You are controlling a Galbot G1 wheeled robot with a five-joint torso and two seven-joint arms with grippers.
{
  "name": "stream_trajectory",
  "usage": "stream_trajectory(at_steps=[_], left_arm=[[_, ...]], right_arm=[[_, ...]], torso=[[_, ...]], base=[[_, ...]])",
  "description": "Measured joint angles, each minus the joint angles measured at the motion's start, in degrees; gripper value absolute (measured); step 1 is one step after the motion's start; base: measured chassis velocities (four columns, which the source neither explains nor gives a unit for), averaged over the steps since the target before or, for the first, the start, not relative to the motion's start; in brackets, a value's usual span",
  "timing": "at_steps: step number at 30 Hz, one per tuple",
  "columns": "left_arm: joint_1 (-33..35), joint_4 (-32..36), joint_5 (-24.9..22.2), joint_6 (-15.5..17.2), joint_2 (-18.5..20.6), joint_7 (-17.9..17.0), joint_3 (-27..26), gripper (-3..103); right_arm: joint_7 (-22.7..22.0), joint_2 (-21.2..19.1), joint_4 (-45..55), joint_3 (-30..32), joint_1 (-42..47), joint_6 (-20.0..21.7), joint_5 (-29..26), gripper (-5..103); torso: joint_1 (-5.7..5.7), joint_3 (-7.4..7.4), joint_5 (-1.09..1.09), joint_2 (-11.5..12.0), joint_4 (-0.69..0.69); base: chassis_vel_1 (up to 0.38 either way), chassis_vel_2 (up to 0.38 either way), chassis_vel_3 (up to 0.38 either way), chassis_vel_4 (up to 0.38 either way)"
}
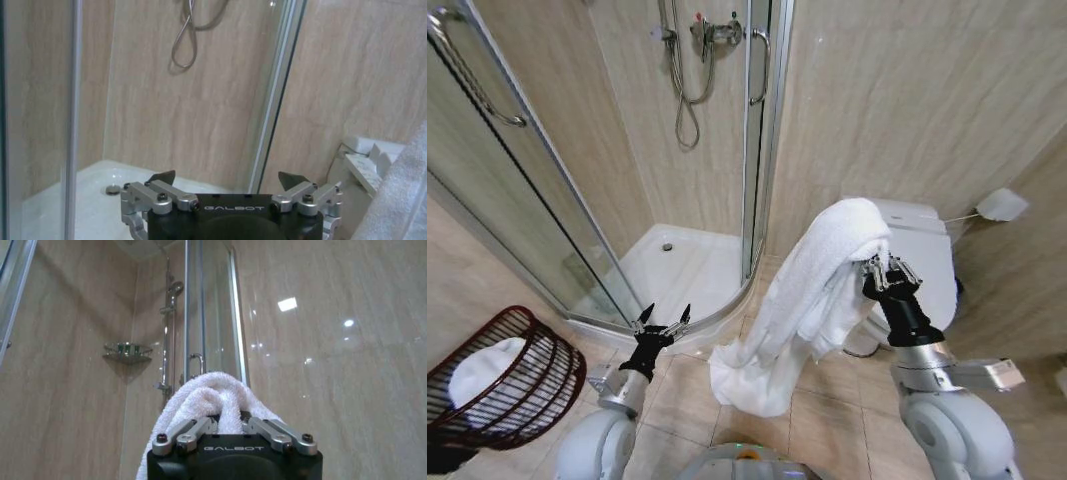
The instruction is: Discard the used towel into the hamper.
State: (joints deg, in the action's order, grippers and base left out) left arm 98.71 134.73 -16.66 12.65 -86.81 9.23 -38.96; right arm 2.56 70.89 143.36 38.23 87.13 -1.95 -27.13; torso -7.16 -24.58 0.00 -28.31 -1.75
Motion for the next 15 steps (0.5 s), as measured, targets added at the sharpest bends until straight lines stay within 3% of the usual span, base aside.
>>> stream_trajectory(at_steps=[15], left_arm=[[0.00,0.00,0.00,0.00,0.00,0.00,0.00,100]], right_arm=[[0.23,-1.28,-0.04,1.30,0.77,0.71,-0.86,13]], torso=[[-1.39,-2.04,0.00,-3.45,0.00]], base=[[0.000,0.000,0.000,0.000]])
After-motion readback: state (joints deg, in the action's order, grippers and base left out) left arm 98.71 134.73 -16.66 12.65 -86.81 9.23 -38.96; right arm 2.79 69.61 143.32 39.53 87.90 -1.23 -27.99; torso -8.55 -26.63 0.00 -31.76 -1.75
